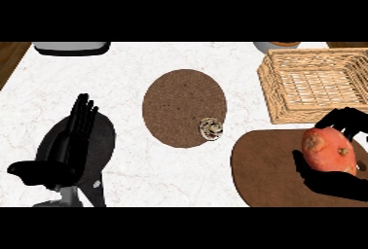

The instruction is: Pick the squash from the cutting board and place it in the basket

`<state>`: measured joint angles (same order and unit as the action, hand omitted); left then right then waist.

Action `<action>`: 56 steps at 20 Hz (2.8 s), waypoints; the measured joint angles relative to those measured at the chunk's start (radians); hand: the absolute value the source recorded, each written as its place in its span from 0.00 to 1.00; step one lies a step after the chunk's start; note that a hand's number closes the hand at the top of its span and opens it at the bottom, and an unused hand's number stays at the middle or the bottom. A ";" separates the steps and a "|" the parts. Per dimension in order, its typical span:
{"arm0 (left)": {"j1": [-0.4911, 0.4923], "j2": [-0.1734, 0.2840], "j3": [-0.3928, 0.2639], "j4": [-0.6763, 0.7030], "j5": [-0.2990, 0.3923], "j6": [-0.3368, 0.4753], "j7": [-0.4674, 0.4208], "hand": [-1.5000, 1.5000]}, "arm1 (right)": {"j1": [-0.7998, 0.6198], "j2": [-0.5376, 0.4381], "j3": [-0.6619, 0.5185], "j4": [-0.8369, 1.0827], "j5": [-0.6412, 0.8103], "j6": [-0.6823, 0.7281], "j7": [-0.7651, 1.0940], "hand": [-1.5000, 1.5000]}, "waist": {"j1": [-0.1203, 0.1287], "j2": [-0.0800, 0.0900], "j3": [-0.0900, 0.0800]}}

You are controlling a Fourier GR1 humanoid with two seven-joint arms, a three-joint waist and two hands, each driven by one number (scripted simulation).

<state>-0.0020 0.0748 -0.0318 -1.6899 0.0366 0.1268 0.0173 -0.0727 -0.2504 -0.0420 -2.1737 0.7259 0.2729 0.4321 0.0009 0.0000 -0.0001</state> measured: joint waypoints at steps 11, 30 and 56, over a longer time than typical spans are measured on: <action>0.004 -0.006 0.013 -0.010 0.000 -0.011 0.010 0.50 | -0.111 -0.115 -0.243 0.339 -0.102 -0.040 -0.230 1.00 | 0.002 0.000 0.000; 0.010 -0.024 0.017 -0.011 -0.012 -0.026 0.001 0.50 | -0.264 -0.209 -0.279 0.922 -0.020 -0.206 -0.551 1.00 | 0.004 0.001 0.000; -0.028 -0.024 0.045 0.022 -0.017 -0.034 0.003 0.50 | -0.441 -0.276 -0.401 1.376 -0.172 -0.357 -0.834 0.00 | 0.003 -0.001 -0.001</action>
<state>-0.0297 0.0508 0.0129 -1.6679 0.0193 0.0927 0.0202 -0.5138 -0.5269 -0.4434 -0.7981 0.5541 -0.0845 -0.4020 0.0042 -0.0008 -0.0014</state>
